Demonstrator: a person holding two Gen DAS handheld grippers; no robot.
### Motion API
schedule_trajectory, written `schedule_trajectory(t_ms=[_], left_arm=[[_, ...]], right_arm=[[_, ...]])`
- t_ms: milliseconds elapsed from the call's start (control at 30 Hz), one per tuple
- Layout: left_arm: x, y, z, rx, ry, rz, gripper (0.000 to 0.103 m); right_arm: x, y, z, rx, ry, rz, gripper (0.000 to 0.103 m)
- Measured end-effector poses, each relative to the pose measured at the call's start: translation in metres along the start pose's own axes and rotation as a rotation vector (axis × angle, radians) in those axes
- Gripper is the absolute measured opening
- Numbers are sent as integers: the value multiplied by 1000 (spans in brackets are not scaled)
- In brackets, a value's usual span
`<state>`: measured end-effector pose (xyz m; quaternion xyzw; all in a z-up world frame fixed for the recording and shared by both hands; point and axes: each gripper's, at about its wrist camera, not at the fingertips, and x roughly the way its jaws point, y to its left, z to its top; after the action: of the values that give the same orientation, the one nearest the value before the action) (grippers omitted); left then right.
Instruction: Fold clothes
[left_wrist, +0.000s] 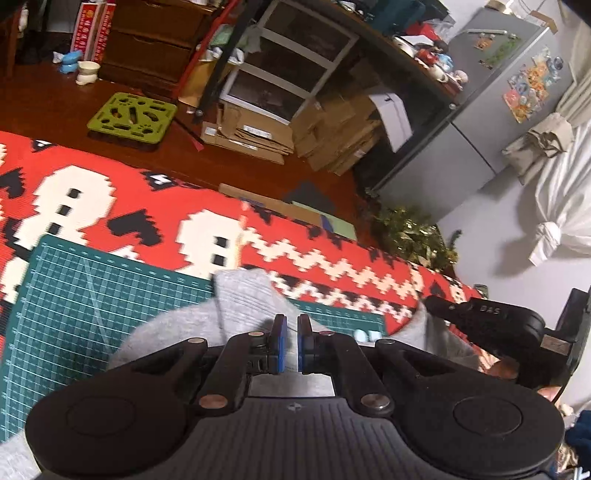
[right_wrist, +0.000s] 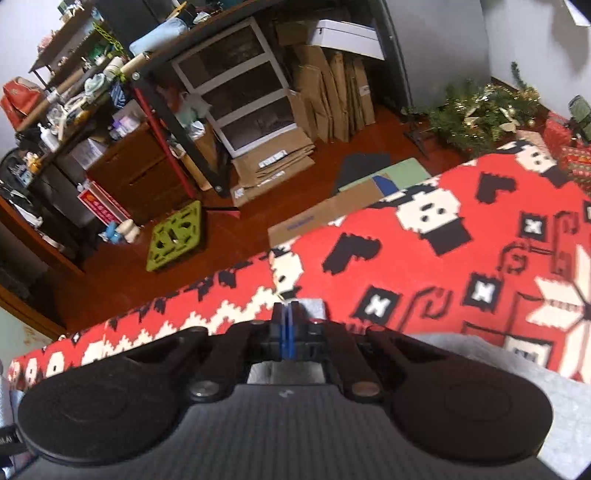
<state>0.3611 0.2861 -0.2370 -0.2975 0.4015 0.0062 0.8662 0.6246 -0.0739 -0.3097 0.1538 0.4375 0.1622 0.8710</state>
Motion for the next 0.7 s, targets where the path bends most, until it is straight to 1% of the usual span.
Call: schedule_trajectory(t_ms=[67, 167, 267, 367, 467, 500, 633, 700], left_arm=[[0, 5, 1, -7, 0, 0, 4], [-1, 6, 1, -7, 3, 3, 4], [-3, 4, 1, 3, 0, 12, 4], [-4, 2, 1, 10, 4, 12, 4], [-5, 2, 0, 16, 7, 34, 4], [-5, 3, 0, 16, 7, 38, 4], [-7, 6, 3, 16, 2, 47, 4], [-9, 8, 4, 15, -1, 43, 4]], right_arm=[[2, -1, 2, 10, -4, 2, 0], [-12, -4, 5, 23, -22, -5, 3], [-37, -10, 4, 3, -45, -47, 3], [-44, -19, -1, -17, -15, -78, 3], [-36, -31, -5, -8, 15, -108, 3], [-33, -35, -7, -4, 24, -118, 0], [-30, -41, -5, 16, 1, -120, 0], [-33, -41, -3, 26, -14, -119, 3]])
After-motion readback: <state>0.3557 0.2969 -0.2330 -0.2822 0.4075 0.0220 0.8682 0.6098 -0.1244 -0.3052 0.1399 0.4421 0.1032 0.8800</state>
